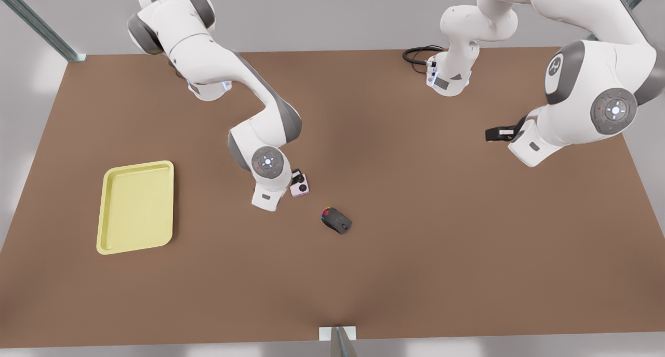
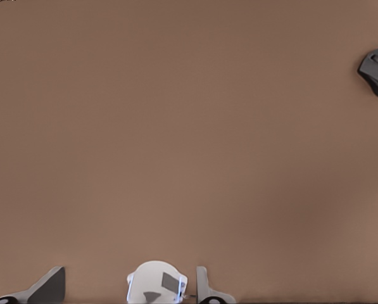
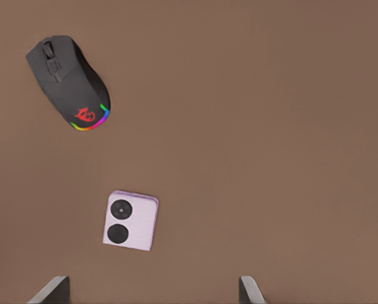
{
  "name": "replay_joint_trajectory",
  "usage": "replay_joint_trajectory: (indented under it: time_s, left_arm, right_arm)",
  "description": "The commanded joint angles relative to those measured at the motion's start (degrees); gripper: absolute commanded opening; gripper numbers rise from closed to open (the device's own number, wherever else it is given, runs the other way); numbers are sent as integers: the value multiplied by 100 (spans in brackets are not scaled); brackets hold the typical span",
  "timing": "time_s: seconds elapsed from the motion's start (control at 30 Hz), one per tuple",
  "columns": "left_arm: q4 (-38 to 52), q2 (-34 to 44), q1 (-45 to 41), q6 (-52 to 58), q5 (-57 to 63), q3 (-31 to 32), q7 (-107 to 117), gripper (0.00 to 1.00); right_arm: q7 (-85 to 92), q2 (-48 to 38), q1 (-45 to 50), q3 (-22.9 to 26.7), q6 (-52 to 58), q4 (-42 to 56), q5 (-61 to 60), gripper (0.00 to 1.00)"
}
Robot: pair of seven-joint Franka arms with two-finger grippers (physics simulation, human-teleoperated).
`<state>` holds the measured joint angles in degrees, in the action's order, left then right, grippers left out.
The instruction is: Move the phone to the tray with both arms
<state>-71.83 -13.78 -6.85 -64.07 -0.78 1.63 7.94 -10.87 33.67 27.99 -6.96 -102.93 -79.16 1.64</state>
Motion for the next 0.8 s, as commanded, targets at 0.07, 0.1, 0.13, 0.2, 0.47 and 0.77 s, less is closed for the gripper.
replay_joint_trajectory:
  time_s: [0.07, 0.1, 0.13, 0.2, 0.47, 0.77]
  left_arm:
    - [3, -2, -1, 70, -10, 4, -2060, 100]
    - [12, -28, -1, 61, -10, 4, -2060, 100]
    - [12, -37, -1, 61, -10, 4, -2060, 100]
    - [20, -37, -1, 61, -10, -5, -2060, 100]
    - [20, -37, -1, -9, -10, 4, -2060, 100]
    - [12, -37, -1, -1, -18, 4, -2060, 100]
  right_arm:
    - [-3597, 473, 119, -69, -1344, 6, -6, 100]
    - [-3764, 544, 163, -78, -1564, -12, 3, 100]
    - [-3756, 526, 163, -218, -1581, -134, 11, 100]
    - [-3756, 315, 128, -253, -1977, -820, -15, 100]
    - [-2666, 350, 5, -394, -2750, -1602, -24, 100]
    - [-1400, 236, -39, -526, -3163, -2490, 20, 100]
